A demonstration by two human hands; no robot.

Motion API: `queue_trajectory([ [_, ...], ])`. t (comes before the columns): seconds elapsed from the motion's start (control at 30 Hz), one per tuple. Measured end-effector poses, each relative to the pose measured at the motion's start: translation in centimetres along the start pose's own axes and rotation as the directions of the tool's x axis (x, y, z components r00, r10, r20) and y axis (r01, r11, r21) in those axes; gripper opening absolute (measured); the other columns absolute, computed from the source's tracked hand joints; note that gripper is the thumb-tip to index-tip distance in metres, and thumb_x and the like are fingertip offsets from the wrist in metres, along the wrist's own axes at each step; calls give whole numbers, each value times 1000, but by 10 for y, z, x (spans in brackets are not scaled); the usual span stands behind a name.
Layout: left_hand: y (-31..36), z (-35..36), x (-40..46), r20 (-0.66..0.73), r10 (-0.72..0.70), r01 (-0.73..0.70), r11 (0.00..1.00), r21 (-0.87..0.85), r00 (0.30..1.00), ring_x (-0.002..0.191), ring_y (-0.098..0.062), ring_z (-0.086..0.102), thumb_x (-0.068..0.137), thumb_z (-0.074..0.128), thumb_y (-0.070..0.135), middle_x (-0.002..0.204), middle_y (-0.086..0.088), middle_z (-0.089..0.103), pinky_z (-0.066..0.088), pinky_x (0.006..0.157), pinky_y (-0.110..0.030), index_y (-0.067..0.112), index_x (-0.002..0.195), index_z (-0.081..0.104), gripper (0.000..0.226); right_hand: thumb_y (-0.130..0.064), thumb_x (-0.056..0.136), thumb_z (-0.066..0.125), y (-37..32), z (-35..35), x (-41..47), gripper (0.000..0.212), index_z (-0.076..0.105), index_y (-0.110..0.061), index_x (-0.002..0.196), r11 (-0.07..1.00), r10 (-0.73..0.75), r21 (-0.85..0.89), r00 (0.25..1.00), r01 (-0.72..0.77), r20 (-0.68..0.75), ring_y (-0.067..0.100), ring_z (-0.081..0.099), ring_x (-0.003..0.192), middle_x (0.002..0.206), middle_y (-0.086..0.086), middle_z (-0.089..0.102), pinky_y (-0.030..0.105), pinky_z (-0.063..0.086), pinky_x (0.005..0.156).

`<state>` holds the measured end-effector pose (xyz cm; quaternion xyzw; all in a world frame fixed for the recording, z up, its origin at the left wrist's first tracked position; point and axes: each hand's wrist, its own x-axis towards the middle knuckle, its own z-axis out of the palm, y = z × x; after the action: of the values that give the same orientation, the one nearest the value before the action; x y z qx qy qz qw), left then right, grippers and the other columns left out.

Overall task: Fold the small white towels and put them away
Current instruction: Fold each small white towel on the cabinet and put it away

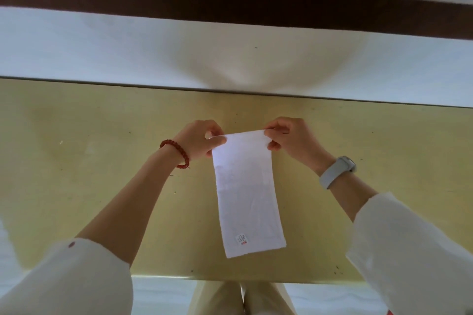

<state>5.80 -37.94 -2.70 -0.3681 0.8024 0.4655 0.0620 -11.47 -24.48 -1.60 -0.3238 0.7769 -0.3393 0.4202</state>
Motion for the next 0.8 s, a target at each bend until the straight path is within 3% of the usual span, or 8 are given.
queue_trajectory([
  [0.13, 15, -4, -4, -106, 11, -26, 990, -142, 994, 59, -8, 64, 85, 62, 17, 74, 8, 60, 53, 67, -27, 24, 72, 52, 18, -9, 86, 60, -13, -6, 1, 11, 65, -17, 82, 998, -13, 64, 996, 19, -87, 7, 66, 63, 83, -1, 66, 10, 51, 60],
  [0.27, 23, 1, -22, -291, 66, -97, 991, -92, 954, 65, 3, 56, 78, 69, 15, 74, 15, 58, 40, 60, -3, 23, 71, 54, 19, -6, 86, 58, -17, -10, -9, 14, 65, -17, 90, 995, -100, 13, 987, 103, -128, 11, 66, 76, 86, -8, 62, 17, 52, 71],
  [0.33, 17, 13, -34, -334, 127, -145, 989, -29, 934, 71, 4, 52, 76, 70, 10, 75, 17, 55, 39, 62, -2, 18, 73, 57, 16, -4, 86, 57, -7, -5, -21, 19, 66, -11, 102, 979, -188, -104, 975, 176, -116, 9, 60, 79, 90, -6, 57, 13, 49, 74],
  [0.4, 6, 31, -47, -341, 186, -200, 980, -4, 921, 70, 4, 51, 74, 71, 2, 77, 15, 53, 42, 64, -4, 11, 77, 61, 14, -1, 86, 57, 9, 1, -36, 21, 67, -7, 103, 944, -280, -210, 955, 255, -99, 4, 55, 78, 92, -4, 54, 7, 45, 72],
  [0.47, -8, 52, -60, -334, 250, -260, 965, 16, 909, 66, -1, 51, 72, 69, -1, 84, 9, 53, 44, 66, -5, 5, 84, 64, 14, -1, 86, 57, 28, 8, -52, 20, 69, -8, 101, 893, -356, -319, 932, 317, -71, 6, 54, 73, 91, -4, 53, 15, 45, 70],
  [0.53, -21, 73, -73, -315, 291, -290, 956, 49, 904, 73, -4, 51, 71, 65, 4, 89, 5, 53, 45, 69, -9, 6, 92, 66, 20, -5, 85, 57, 48, 14, -67, 17, 70, -10, 94, 811, -444, -443, 895, 382, -39, 11, 57, 66, 89, -2, 58, 24, 49, 60],
  [0.6, -32, 91, -82, -295, 314, -298, 949, 99, 902, 77, -7, 50, 69, 62, 9, 88, 1, 56, 47, 65, -16, 10, 94, 66, 25, -14, 85, 51, 64, 21, -80, 19, 69, -11, 88, 729, -511, -528, 860, 437, 6, 13, 57, 59, 85, 1, 61, 23, 47, 47],
  [0.8, -47, 117, -95, -270, 438, -367, 888, 276, 857, 79, -11, 45, 75, 47, 18, 82, -5, 56, 50, 50, -24, 16, 89, 56, 17, -16, 82, 46, 91, 38, -100, 23, 68, -13, 81, 647, -542, -605, 838, 464, 63, 14, 59, 64, 79, 1, 60, 19, 40, 42],
])
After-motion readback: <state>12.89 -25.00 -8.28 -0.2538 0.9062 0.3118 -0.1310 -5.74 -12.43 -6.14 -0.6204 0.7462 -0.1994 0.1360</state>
